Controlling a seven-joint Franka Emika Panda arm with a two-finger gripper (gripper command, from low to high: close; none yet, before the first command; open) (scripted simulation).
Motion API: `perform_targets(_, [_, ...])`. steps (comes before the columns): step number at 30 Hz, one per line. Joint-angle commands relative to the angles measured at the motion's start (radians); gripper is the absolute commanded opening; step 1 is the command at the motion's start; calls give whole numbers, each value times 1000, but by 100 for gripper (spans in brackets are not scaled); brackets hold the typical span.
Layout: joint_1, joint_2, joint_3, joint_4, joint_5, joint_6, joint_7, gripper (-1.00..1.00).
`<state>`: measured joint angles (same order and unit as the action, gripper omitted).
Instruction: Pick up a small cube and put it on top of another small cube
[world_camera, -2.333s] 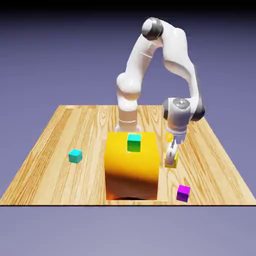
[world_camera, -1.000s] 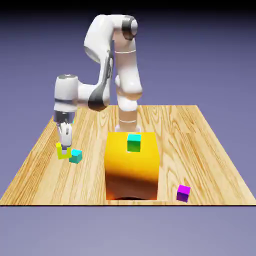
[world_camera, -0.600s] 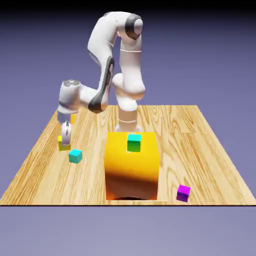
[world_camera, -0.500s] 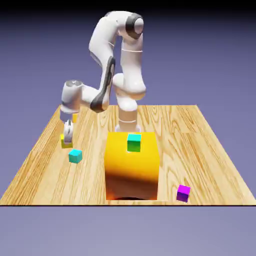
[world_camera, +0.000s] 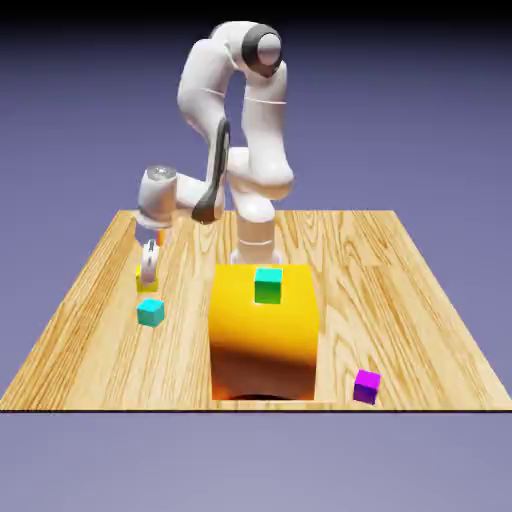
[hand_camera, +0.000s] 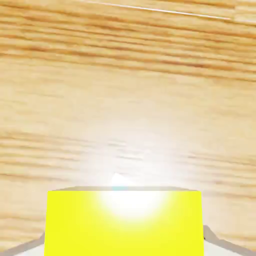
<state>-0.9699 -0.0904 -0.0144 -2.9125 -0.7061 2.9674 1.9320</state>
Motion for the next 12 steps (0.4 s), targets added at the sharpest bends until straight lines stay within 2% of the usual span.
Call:
perform_targets(1, [-6,20,-3,8,-43,10,34,-100])
perform_targets(10, [-58,188,-33,78,-407,105,323,-100])
perform_targets(11, [-58,188,-33,78,-407,105,323,100])
perform_targets(12, [-58,188,-33,78,-407,105,323,100])
